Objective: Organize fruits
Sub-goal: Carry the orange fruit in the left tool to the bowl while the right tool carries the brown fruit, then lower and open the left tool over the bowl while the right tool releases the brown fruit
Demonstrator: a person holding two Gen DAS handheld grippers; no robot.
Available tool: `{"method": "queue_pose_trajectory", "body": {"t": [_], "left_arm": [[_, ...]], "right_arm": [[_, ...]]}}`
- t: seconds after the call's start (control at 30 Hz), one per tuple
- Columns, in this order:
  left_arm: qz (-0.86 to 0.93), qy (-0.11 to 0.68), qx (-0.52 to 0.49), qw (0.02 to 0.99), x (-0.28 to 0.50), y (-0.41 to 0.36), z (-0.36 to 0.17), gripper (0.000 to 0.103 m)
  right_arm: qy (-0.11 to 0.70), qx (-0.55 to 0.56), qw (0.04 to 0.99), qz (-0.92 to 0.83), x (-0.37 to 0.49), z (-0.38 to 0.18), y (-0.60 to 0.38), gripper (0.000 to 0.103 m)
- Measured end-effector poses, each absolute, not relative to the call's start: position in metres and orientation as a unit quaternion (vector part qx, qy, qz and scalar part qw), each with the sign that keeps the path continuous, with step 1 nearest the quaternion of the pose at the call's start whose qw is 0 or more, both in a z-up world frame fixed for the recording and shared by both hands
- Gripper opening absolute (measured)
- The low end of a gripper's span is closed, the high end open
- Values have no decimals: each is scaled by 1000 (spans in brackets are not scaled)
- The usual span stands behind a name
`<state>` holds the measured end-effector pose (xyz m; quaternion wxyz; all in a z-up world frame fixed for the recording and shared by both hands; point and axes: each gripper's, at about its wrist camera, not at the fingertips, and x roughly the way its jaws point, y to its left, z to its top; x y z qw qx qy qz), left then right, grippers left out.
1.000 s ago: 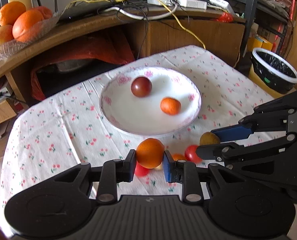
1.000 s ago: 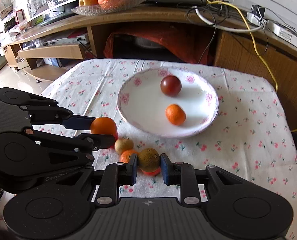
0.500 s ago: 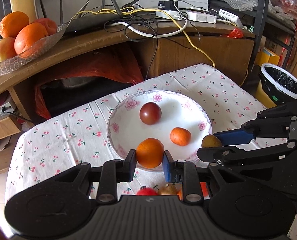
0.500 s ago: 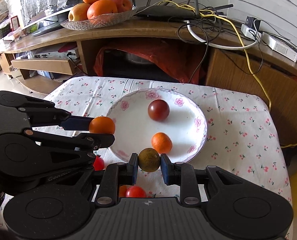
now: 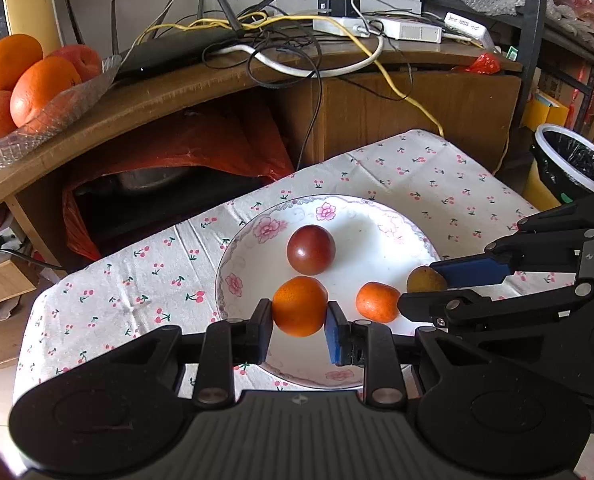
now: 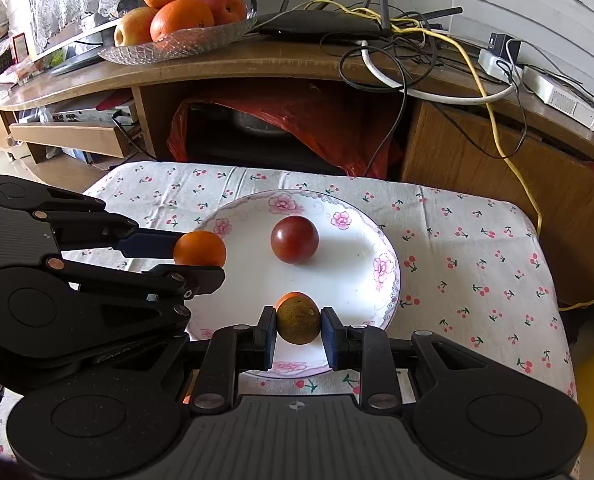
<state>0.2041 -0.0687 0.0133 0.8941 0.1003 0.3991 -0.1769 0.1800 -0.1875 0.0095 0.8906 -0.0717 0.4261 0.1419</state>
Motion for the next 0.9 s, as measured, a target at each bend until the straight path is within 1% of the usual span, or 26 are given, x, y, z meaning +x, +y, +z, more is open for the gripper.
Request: {"method": "queue_pose_trajectory", "body": {"t": [0.9], "left_arm": [[-171, 418, 91, 888, 226, -70, -5, 35]], "right_arm": [[436, -72, 885, 144, 202, -8, -191, 21]]}}
